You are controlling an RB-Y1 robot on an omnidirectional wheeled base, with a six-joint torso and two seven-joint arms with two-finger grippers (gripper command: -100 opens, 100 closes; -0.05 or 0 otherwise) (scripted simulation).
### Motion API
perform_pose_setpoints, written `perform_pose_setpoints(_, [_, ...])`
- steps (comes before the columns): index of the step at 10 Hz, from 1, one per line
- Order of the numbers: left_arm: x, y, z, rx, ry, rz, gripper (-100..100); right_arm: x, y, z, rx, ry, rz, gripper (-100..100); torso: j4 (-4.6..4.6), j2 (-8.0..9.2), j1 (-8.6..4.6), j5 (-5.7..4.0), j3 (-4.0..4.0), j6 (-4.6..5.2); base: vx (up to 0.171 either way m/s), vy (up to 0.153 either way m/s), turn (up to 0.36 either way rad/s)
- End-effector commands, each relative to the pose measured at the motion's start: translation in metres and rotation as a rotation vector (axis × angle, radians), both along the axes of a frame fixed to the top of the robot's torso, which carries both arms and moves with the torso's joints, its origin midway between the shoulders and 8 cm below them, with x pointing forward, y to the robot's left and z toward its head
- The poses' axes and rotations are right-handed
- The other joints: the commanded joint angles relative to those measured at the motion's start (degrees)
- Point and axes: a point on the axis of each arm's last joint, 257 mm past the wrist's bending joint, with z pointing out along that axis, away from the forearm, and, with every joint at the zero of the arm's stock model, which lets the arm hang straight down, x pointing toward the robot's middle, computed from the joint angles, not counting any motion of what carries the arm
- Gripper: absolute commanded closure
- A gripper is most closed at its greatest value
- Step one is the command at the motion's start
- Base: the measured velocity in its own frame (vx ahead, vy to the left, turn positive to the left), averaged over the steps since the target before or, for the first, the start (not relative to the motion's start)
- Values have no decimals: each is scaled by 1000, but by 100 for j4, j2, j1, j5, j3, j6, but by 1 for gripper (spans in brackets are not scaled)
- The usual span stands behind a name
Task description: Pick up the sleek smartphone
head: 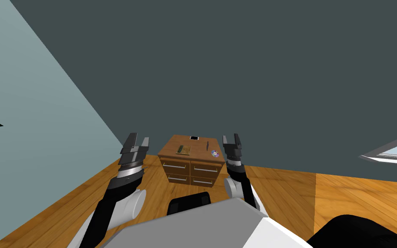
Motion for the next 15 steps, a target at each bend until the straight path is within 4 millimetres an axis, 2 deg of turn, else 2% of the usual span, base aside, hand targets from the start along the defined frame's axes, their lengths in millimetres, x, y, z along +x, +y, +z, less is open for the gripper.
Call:
perform_pose_setpoints(1, [0,0,0,0,0,0,0,6,4,-8,-46,25,6,-100,0,0,0,0,0,0,11,18,-11])
perform_pose_setpoints(6, [0,0,0,0,0,0,0,29,8,-42,-180,112,-15,-100,-2,-10,19,4,-6,0,21,47,-17])
perform_pose_setpoints(14, [0,0,0,0,0,0,0,75,0,-120,-450,281,-117,-100,-4,-16,28,7,-10,0,33,71,-26])
perform_pose_setpoints(15, [0,0,0,0,0,0,0,76,-1,-125,-450,292,-117,-100,-4,-18,27,6,-11,0,24,59,-8])
